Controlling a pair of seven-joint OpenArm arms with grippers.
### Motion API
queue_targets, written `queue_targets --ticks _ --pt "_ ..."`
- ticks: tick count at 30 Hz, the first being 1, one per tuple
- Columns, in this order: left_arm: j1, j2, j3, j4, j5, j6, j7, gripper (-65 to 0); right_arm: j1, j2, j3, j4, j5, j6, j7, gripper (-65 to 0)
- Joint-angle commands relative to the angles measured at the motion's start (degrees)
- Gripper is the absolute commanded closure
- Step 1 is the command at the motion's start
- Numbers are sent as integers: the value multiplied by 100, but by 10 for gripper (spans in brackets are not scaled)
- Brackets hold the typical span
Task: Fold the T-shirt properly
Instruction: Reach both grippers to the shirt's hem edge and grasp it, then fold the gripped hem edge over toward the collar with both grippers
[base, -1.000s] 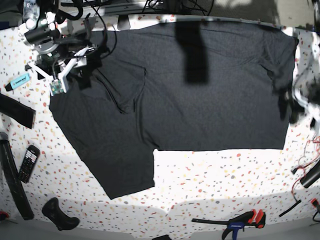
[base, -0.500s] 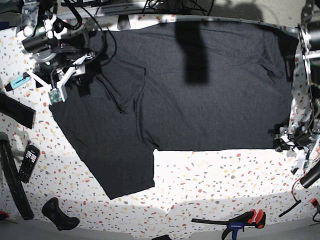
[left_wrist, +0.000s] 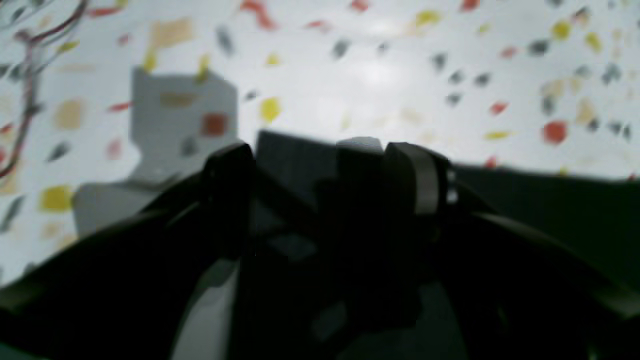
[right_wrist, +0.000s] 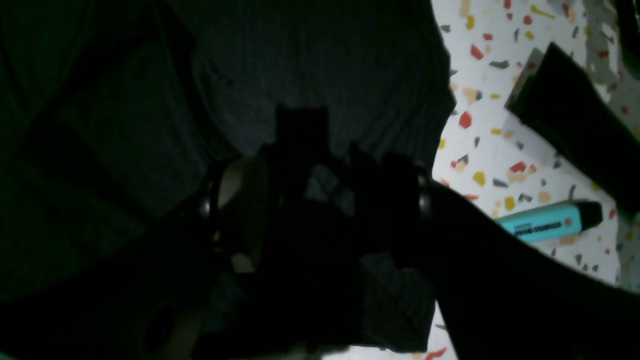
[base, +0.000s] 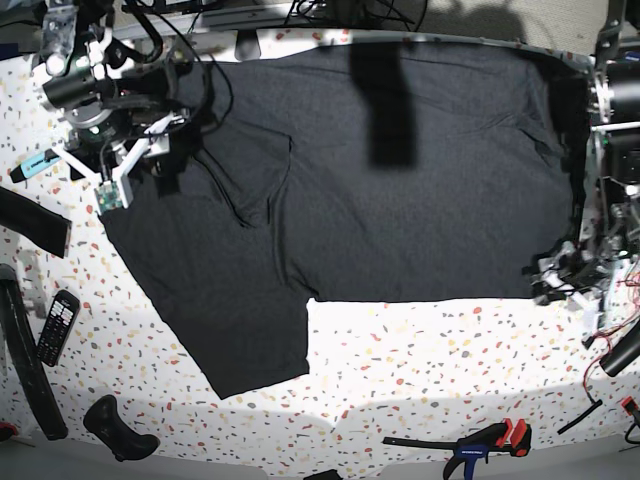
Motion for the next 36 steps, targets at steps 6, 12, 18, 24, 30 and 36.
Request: queue_targets --ticks 6,12,18,24,30,36 --pt "-155 57 -11 52 570 -2 -61 -371 251 50 31 105 -11 20 33 -349" --pt "-155 66 -11 52 442 33 -61 -1 739 48 24 -175 286 37 90 -349" --pt "-155 68 -11 52 345 28 -61 0 1904 48 24 -1482 284 37 170 -349" --pt "-155 98 -11 52 146 15 -61 0 3447 48 24 -3403 282 343 103 -349" --pt "-151 101 -11 52 146 13 -55 0 4736 52 -4 -5414 280 822 356 -349" --pt "-140 144 -11 52 149 13 -55 0 5598 50 -251 -7121 168 1351 1045 -349"
